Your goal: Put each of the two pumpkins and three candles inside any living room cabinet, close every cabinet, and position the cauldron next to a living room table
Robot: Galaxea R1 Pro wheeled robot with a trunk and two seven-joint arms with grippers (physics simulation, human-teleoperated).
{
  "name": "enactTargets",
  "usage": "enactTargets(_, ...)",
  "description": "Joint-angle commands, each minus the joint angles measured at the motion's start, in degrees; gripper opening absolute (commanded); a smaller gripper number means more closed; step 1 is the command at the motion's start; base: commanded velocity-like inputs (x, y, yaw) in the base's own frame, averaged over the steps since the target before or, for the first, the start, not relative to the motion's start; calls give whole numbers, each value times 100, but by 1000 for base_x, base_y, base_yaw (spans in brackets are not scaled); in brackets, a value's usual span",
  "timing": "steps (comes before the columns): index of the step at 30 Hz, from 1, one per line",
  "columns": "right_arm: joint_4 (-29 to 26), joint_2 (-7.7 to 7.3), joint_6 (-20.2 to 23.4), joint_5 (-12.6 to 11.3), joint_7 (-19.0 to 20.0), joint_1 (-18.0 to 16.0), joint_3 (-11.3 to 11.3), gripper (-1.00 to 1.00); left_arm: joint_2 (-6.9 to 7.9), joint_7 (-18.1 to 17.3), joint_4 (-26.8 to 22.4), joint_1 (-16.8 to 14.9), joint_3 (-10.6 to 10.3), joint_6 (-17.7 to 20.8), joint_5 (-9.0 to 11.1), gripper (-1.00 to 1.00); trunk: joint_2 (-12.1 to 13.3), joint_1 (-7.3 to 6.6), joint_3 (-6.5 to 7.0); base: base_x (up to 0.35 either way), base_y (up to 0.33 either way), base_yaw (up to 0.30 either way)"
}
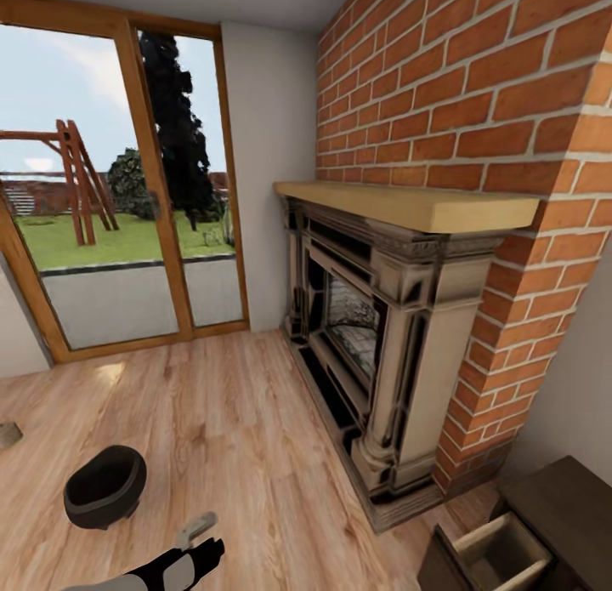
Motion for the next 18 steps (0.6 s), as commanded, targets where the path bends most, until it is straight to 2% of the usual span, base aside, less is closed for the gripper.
enactTargets(1, 8, -2, 8, -53, 27, -6, 46, 100, -7, 14, 10, -7, -46, 8, 36, 100, -3, 4, -2, 334, 0, 238)
enactTargets(14, 9, -4, 8, -53, 27, -6, 49, 100, -11, 14, 9, -7, -46, 8, 36, 100, -3, 4, 79, 334, 0, 201)
enactTargets(18, 9, -4, 5, -53, 27, -6, 48, 100, -11, 16, 10, -8, -46, 8, 36, 100, -3, 4, 92, 334, 0, 108)
